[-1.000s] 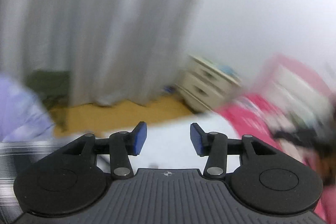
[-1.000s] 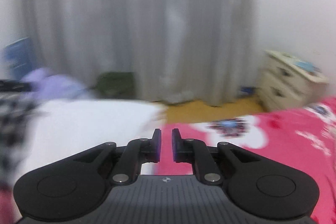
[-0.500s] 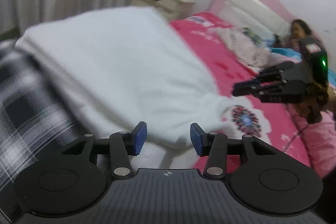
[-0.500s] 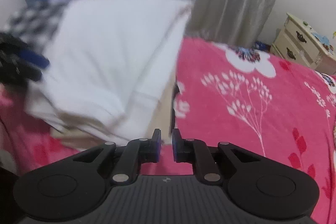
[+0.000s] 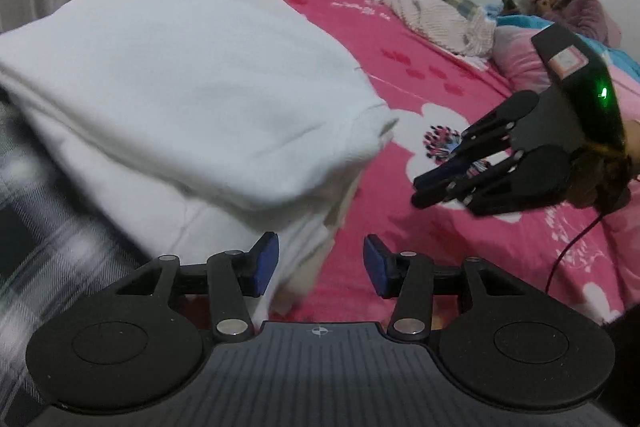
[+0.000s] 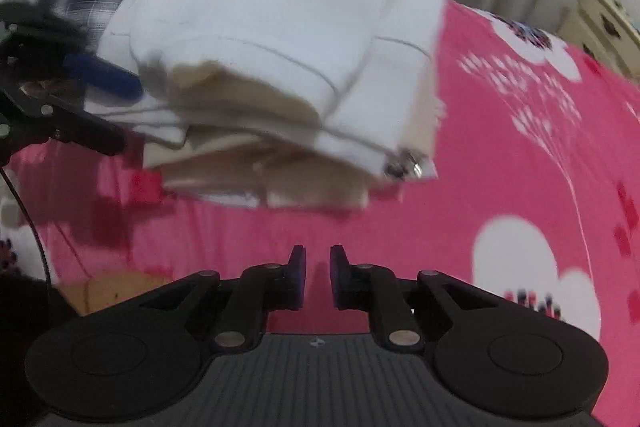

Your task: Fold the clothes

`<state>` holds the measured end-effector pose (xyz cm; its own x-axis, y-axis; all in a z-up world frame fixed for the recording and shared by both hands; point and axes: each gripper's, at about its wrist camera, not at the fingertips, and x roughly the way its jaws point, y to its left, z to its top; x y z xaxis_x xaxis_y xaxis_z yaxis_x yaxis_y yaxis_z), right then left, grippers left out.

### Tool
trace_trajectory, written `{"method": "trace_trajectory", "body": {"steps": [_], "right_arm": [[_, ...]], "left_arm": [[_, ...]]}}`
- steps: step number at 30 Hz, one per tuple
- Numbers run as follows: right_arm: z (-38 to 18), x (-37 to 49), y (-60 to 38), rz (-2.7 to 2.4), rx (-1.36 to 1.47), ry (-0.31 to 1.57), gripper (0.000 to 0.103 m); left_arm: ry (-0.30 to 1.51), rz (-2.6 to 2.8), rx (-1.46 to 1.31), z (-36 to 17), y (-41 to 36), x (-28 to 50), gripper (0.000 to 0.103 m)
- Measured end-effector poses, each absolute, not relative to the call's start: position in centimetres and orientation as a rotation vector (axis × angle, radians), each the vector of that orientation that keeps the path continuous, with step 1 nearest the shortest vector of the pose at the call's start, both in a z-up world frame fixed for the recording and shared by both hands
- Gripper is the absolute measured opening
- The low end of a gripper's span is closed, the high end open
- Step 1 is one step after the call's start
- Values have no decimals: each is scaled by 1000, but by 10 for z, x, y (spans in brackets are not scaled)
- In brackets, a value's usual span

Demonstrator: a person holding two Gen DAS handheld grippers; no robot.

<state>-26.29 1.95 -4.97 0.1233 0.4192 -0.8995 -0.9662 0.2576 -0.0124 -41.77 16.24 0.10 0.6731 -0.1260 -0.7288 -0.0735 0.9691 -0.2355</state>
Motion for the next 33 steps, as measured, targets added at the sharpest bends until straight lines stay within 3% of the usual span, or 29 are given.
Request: {"method": "trace_trajectory", "body": {"steps": [9,14,20,22,25,26,29,33], "right_arm": [[24,-285,0,1166,-709,904,20],[32,-293,-29,1105,-637,945,23],[34,-295,-61,1004,-504,948,24],[37,-295,-58,987,-485,949,25],[44,-297,-52,945,-443,940,37],[47,-298,-49,926,-423,928,41],[56,-302,-42,893,-405,885,52],[57,-301,-39,831,-417,849,55]], "left_arm": [[636,-1,-236,16,146,-384,56],[686,63,-202,-14,128,-366,56],[692,30,-277,5,118,-388,59],[668,67,-330,18,118,-391,70],[611,155,-398,38,118,-394,94],[593,192,-420,43,116,-391,98],[577,295,-491,54,112,-379,103],[615,399,-528,52,105,-365,103]]}}
